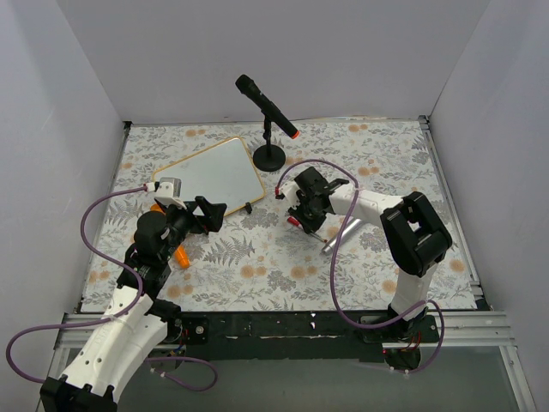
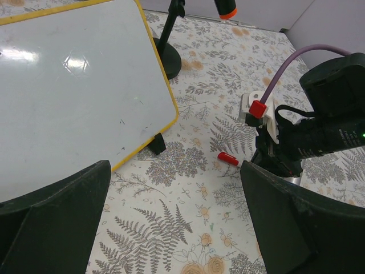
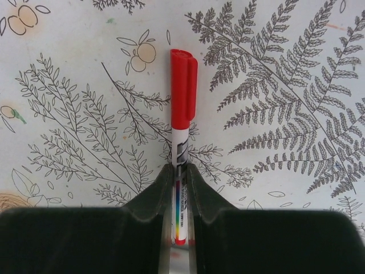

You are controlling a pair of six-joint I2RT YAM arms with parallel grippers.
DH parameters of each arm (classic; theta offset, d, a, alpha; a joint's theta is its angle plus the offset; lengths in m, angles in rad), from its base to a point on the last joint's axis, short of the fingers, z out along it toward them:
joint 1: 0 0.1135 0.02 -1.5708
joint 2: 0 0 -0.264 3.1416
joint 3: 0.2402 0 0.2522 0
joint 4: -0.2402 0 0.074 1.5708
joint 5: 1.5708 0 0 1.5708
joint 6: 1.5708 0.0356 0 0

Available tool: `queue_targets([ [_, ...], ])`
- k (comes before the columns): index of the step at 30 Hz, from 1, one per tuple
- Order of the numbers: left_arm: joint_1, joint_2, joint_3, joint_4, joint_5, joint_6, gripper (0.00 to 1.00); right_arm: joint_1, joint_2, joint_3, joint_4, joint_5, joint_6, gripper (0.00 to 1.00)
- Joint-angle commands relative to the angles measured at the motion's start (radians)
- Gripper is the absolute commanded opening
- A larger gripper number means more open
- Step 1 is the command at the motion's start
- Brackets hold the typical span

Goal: Write a sentence on the whiteboard
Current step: Pick up the whiteboard marker from the center of the board, then pass from the right arm to the left

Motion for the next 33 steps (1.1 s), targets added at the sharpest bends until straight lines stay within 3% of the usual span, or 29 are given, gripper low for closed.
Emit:
queue_targets([
  [1, 0.005, -0.005, 0.042, 0.000, 0.021, 0.009, 0.98, 0.009, 0.028, 0.029, -0.036, -0.030, -0.040, 0.13],
  [6, 0.005, 0.019, 0.025, 0.049, 0.136, -0.058, 0.98, 0.009, 0.020, 0.064, -0.043, -0.135, -0.083, 0.07],
  [11, 0.005, 0.076, -0.011, 0.152, 0.338, -0.322, 0.98, 0.002, 0.003, 0.086, -0.050, -0.248, -0.107, 0.06],
  [14, 0.005, 0.131, -0.041, 0.231, 0.461, -0.425, 0.90, -0.004, -0.015, 0.093, -0.064, -0.333, -0.126, 0.06],
  [18, -0.002, 0.174, -0.095, 0.349, 0.500, -0.569, 0.84, -0.004, -0.039, 0.100, -0.090, -0.461, -0.155, 0.05],
  [33, -0.050, 0.351, -0.239, 0.630, 0.619, -0.629, 0.74, -0.035, -0.127, 0.084, -0.161, -0.811, -0.238, 0.05],
])
